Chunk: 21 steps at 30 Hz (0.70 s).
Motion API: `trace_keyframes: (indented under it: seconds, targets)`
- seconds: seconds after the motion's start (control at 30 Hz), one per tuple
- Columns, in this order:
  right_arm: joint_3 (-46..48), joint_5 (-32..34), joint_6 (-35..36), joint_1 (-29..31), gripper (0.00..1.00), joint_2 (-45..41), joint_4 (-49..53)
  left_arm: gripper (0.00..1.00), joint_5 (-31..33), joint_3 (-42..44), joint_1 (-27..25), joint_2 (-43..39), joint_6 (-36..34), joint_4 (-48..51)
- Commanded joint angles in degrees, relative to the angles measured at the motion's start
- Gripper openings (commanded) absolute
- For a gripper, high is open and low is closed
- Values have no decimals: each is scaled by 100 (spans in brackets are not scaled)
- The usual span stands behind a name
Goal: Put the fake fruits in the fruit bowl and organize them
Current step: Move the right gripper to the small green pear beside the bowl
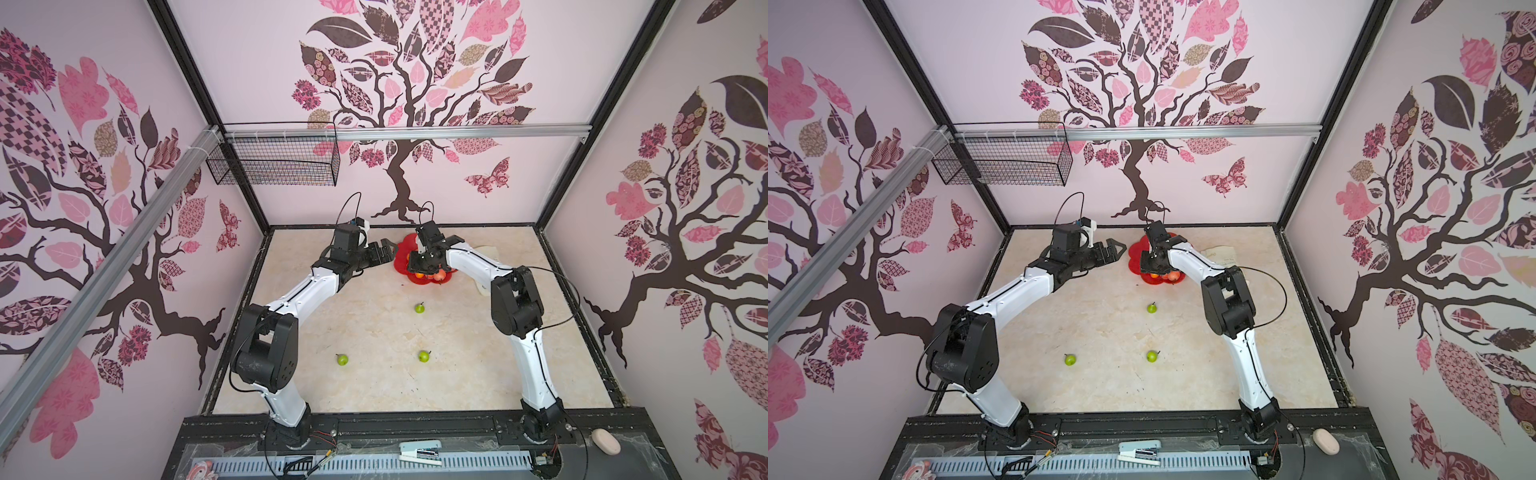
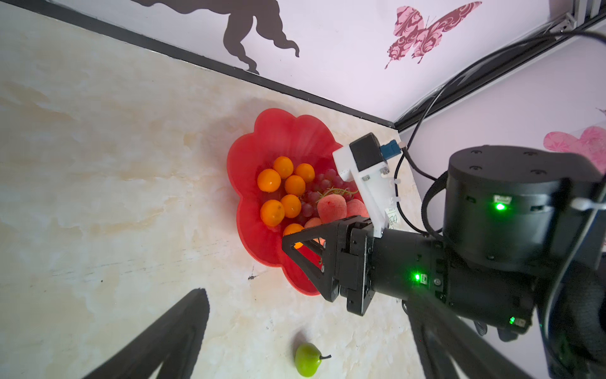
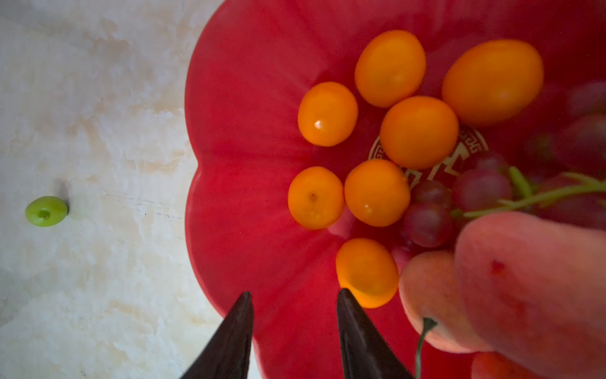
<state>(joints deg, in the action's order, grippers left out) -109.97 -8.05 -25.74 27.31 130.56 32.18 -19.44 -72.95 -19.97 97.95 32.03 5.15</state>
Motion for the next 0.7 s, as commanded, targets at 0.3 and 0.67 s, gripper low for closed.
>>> trace_keyframes:
  seconds: [0.3,0.67]
  targets:
    - [1939,273,60,-10,46,-2115,-502,98,236,303,-279,-747,-588,162]
    - [3634,-194,-265,14,46,-3089,-940,98,-59,936,-770,-1253,-655,483]
